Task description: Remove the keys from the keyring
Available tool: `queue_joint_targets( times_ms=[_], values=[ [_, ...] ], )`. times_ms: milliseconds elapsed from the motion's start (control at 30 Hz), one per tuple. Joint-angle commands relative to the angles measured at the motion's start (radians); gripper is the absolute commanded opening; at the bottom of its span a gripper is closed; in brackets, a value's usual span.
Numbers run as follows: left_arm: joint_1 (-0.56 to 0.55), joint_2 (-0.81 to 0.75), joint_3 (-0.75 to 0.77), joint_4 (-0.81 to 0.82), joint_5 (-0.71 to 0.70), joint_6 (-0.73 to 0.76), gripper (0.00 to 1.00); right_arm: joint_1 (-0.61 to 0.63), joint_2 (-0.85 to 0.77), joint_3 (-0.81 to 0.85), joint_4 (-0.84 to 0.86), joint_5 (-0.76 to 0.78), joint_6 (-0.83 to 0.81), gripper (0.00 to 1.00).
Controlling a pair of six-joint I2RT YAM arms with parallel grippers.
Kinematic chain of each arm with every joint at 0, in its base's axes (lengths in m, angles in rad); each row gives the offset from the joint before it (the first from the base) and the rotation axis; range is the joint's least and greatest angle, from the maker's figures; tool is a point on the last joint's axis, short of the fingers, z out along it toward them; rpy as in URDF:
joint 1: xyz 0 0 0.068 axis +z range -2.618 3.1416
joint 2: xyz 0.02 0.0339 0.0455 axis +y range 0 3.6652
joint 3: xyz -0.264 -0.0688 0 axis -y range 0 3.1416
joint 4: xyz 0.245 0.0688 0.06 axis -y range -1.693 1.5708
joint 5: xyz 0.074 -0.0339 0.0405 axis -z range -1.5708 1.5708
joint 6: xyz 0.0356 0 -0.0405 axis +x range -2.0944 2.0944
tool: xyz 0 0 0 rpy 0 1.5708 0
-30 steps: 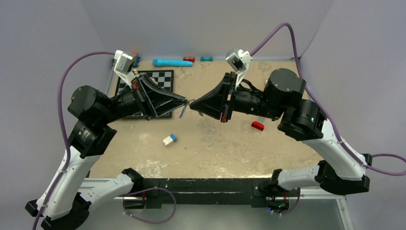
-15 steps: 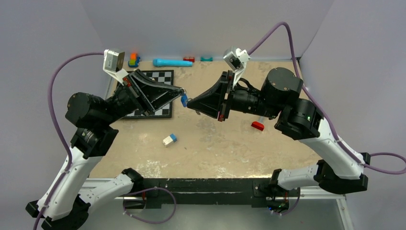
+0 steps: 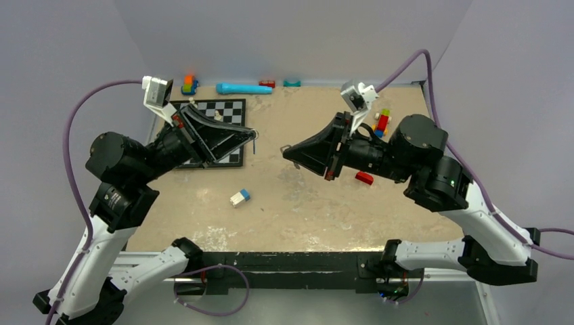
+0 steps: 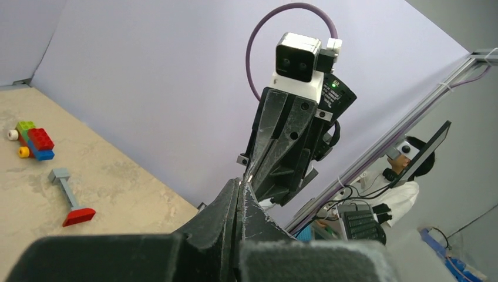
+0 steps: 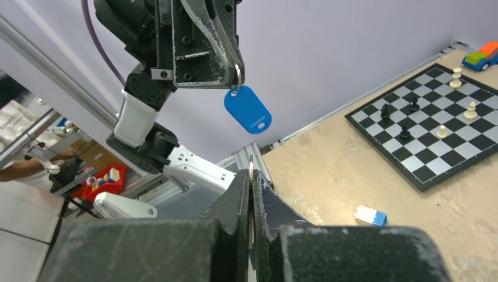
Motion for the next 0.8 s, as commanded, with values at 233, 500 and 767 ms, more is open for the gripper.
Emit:
queue_joint_targets(
  times_ms=[233,500,767],
  values=[
    [-0.001,-0.040,-0.169,0.317,0.052,-0.136,0.00,0.001,-0.078,-0.107,0.222,0.050,0.081,0.00],
    [-0.002,-0.170,-0.211,-0.252,-0.343,-0.105,0.00,0.001,-0.143,-0.236,0.118,0.496,0.263,0.00],
    [-0.001,-0.114,-0.277,-0.537,-0.406,-0.071,0.00,0.002,-0.206,-0.472,0.028,0.593,0.483,0.00]
  ],
)
